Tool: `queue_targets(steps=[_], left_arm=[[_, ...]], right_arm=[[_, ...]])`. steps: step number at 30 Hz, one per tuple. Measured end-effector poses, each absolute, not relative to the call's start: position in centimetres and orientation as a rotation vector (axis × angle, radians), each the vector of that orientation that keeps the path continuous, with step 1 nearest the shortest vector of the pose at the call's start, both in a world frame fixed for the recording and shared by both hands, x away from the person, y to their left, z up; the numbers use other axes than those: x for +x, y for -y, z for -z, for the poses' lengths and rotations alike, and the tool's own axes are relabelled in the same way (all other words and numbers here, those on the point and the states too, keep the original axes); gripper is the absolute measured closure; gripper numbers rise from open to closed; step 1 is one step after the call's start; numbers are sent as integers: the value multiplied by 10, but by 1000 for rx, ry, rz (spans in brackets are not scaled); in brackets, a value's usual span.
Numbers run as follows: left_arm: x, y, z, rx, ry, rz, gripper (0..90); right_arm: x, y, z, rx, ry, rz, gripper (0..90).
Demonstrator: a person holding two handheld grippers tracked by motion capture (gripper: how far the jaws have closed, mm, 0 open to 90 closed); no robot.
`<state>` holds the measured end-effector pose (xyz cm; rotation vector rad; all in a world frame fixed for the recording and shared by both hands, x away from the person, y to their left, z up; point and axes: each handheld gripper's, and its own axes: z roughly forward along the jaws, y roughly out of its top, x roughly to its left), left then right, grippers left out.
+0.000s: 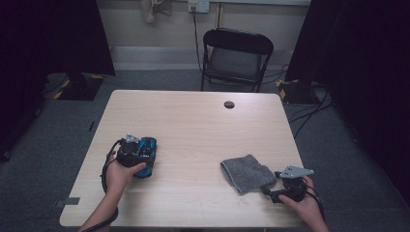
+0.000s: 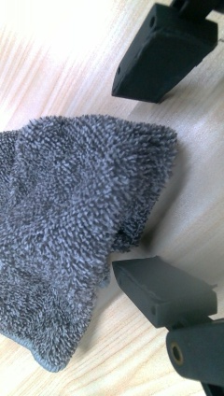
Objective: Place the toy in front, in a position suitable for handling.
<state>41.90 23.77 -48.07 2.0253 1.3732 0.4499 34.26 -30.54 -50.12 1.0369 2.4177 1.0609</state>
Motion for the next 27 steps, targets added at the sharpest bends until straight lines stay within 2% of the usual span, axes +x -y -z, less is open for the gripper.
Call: queue_targets(steps=[18,27], left_arm=[[423,-234,489,2031,-1426,-437,118],[423,-231,491,2054,-1404,-473,113]], right_arm=[[343,306,501,1036,-2418,-1062,134],[343,306,501,1034,-2419,-1062,134]])
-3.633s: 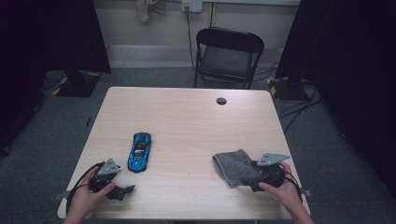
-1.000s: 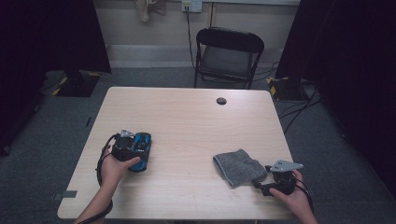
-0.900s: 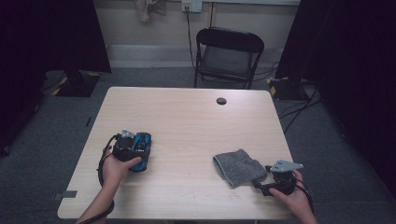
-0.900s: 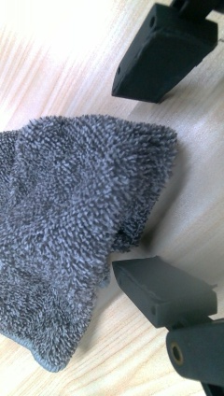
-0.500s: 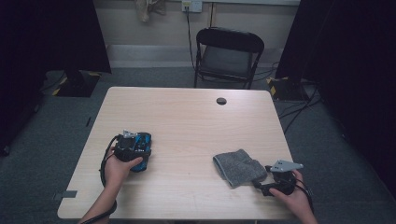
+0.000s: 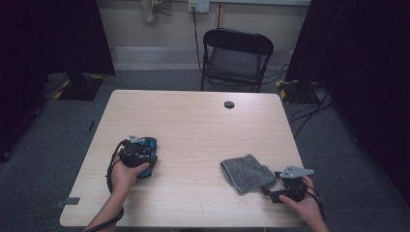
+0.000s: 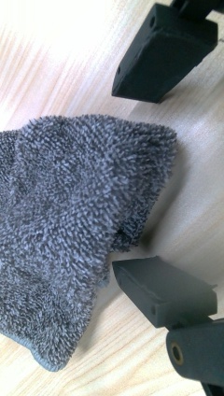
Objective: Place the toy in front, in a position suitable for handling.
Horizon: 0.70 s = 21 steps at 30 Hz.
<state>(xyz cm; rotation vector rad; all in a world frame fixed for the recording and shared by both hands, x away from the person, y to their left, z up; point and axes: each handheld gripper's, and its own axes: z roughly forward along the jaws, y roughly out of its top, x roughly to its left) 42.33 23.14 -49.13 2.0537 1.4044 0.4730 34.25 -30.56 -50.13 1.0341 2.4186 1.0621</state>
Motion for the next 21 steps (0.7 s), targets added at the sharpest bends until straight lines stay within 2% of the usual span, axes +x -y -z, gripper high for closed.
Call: queue_targets(steps=[11,16,21], left_arm=[[422,-227,491,2036,-1455,-495,127],[421,-222,488,2028,-1515,-507,179],[420,-220,488,2014,-1542,-527,194]], right_arm=[[342,306,501,1034,-2419,-1062,134],[343,306,501,1034,-2419,-1062,134],[343,306,501,1034,-2418,-1062,134]])
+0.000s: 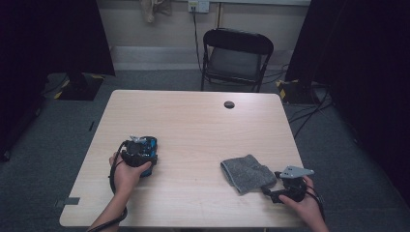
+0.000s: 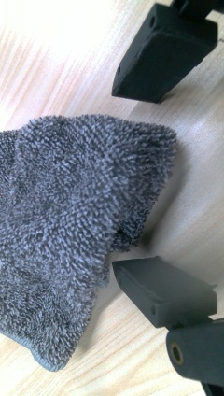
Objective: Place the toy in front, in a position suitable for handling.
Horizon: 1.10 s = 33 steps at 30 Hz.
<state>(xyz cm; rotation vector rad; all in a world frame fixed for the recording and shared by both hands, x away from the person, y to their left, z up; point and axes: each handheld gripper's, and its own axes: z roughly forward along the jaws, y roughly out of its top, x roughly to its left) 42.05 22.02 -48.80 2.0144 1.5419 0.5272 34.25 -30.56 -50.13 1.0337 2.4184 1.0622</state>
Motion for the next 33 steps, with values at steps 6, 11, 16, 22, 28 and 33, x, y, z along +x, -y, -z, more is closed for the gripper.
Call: queue_targets(steps=[6,11,16,22,28,33], left_arm=[[418,-217,486,1982,-1593,-541,225],[416,-215,486,2011,-1563,-558,260],[415,-214,486,2025,-1534,-566,261],[415,-214,486,2063,-1483,-571,262],[415,-215,487,2065,-1460,-563,261],[416,-217,487,2067,-1448,-548,257]], right_arm=[[343,306,501,1034,-2418,-1063,134],[343,306,501,1036,-2418,-1064,134],[343,306,501,1037,-2418,-1064,134],[343,306,501,1038,-2418,-1064,134],[343,306,501,1037,-2418,-1064,134],[343,306,501,1035,-2419,-1063,134]])
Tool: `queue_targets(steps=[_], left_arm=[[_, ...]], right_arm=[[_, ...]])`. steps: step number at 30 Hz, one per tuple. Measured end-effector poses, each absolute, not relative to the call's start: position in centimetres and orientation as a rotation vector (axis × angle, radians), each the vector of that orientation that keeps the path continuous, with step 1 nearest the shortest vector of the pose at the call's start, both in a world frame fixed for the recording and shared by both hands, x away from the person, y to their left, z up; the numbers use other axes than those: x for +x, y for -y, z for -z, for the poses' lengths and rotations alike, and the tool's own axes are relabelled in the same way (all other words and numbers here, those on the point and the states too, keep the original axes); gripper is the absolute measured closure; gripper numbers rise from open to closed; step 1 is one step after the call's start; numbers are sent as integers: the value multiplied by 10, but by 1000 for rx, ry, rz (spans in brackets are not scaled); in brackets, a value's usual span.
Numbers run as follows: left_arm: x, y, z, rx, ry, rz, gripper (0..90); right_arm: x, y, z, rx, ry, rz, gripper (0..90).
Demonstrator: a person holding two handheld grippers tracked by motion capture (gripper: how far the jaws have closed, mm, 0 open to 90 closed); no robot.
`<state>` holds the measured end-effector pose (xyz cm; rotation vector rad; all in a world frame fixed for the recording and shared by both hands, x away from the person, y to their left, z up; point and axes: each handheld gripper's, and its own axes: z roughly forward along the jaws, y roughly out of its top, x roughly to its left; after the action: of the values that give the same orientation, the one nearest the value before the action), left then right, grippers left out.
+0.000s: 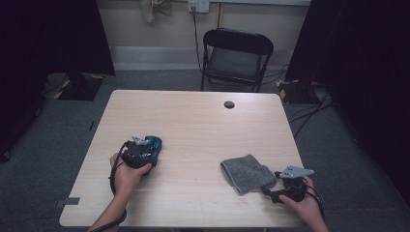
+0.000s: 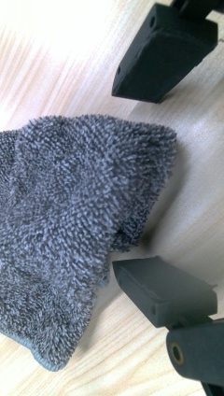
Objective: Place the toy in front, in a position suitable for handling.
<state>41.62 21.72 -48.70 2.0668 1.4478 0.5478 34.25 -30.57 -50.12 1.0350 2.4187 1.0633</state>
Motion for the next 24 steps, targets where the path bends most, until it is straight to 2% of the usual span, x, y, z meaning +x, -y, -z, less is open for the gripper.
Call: queue_targets(steps=[6,13,16,17,24], left_arm=[[420,-219,488,2073,-1441,-500,210],[425,-216,490,2074,-1431,-504,179],[426,-217,488,2071,-1444,-508,202],[426,-218,488,2065,-1449,-507,251],[425,-218,485,2092,-1457,-488,260]], right_arm=[[343,306,501,1036,-2418,-1064,134],[343,306,501,1036,-2418,-1064,134],[343,306,501,1036,-2418,-1064,134],[343,306,501,1034,-2418,-1063,134],[343,306,501,1036,-2418,-1064,134]])
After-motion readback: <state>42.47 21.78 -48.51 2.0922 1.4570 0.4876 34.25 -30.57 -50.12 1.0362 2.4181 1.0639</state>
